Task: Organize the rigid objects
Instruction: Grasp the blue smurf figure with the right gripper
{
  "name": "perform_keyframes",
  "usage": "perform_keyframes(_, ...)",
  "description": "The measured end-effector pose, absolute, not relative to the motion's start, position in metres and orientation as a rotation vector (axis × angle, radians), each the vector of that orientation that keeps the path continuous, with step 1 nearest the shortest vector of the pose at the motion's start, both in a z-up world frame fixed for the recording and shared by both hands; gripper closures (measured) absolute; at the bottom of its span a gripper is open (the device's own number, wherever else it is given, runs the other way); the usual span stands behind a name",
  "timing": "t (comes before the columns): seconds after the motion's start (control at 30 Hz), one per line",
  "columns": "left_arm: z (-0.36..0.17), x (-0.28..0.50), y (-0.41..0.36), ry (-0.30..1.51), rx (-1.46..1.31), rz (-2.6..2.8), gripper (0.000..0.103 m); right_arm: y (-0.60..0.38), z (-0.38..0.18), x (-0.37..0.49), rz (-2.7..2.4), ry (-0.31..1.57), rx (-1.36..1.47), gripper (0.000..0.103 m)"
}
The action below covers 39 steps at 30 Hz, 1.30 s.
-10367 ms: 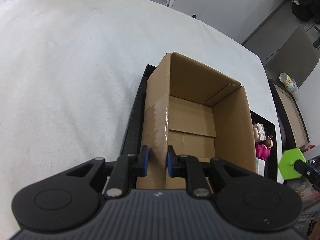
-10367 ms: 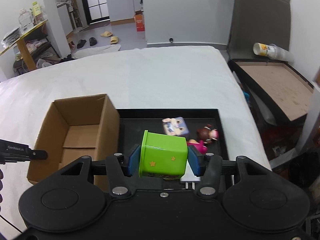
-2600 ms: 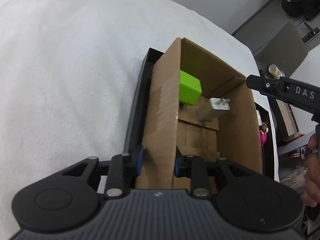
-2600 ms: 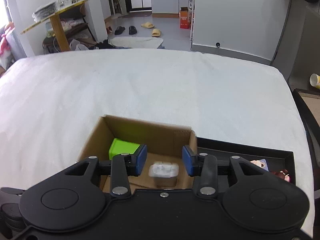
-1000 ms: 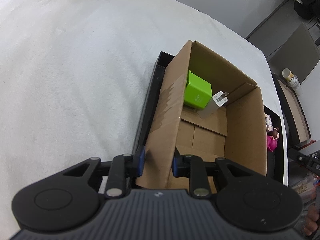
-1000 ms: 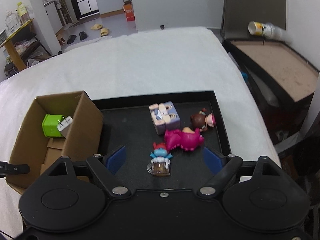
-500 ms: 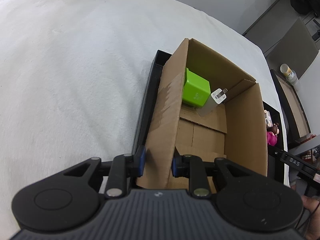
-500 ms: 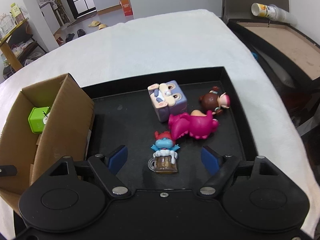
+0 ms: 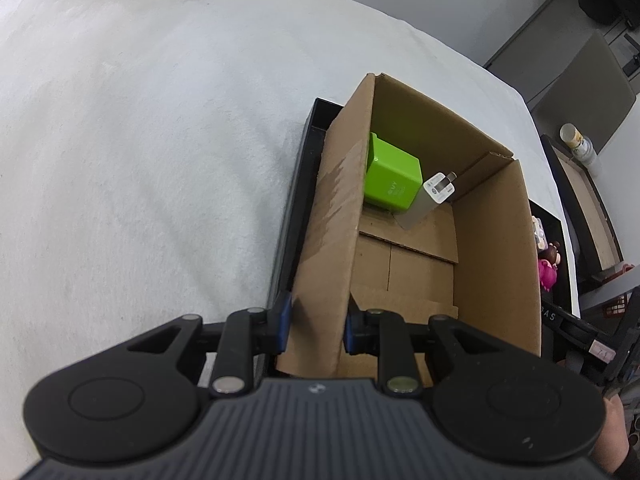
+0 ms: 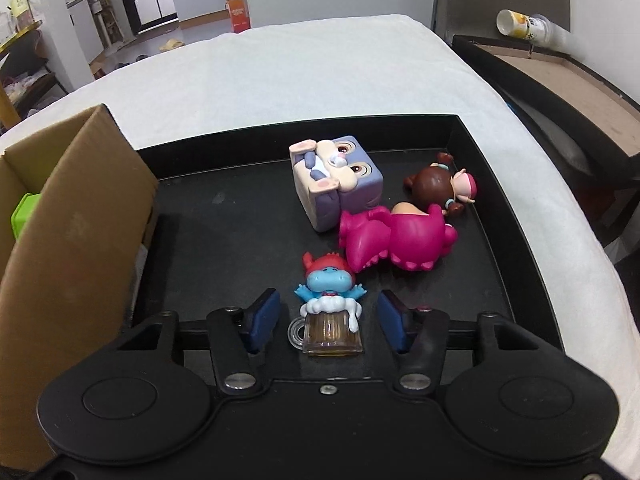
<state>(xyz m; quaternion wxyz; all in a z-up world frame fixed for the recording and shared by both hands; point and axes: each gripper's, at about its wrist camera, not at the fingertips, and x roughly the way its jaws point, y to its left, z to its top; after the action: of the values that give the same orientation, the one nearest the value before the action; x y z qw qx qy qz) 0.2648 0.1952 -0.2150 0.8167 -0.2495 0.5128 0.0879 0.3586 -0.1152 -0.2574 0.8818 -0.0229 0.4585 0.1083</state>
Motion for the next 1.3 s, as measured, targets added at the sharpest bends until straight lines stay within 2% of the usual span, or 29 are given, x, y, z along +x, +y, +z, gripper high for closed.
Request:
perform_keyframes(0.07,-0.216,0.265,0.195,1.095,-0.534,0.186,0.079,-0.114,-0.258,0.359,0.225,0.946,-0.058,0.049)
perform_keyframes(0.17,-0.216,0.265,0.195,1.095,-0.533,0.186,0.079,-0.113,-0.258,0.361,0.224,0.939,-0.069,0.054)
perform_keyframes(0.23,-0.216,0.265,0.195,1.094,-0.535,0.186,0.079,-0.111,-0.257,0.36,0.224,0.934,-0.075,0.064)
perform_keyframes(1.3,-0.215,0.262,0.202,1.068,-0.58,0.22,0.079,-0.112,-0.179,0.341,0.28,0.842,-0.069,0.064)
